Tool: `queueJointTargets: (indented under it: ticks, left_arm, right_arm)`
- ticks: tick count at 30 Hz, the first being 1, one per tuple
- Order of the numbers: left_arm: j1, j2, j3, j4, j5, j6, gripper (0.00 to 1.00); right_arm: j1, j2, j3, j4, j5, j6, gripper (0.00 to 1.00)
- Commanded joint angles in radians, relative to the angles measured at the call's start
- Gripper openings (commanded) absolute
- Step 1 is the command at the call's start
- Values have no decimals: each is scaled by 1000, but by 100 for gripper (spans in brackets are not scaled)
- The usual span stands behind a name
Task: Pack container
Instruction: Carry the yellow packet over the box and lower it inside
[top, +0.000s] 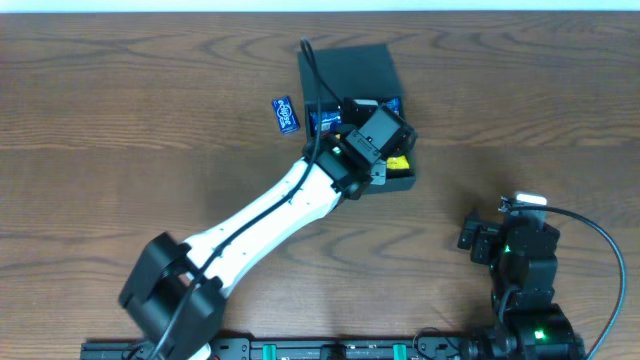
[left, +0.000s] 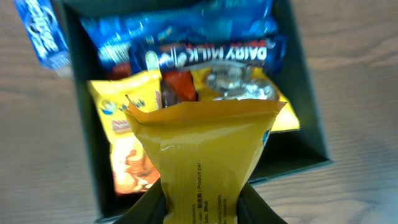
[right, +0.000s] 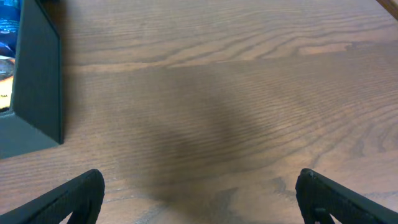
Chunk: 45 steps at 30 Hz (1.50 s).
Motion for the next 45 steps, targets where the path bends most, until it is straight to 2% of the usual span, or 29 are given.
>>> queueJointTargets:
  ticks: [1,16,21,45]
  left_arm:
    - [2,49,13,18,18,-72,28]
    - [4,197,13,110,13,-118,29]
    - [8,230,13,135,-40,-128,28]
    - [23,232,-39,151,-88,-150,29]
  right_arm:
    - [-4,-2,-4,-1,7,12,99]
    - [-4,-2,-4,-1,7,12,99]
    - [-4,-2,-4,-1,7,12,99]
    - [-4,-2,-4,-1,7,12,99]
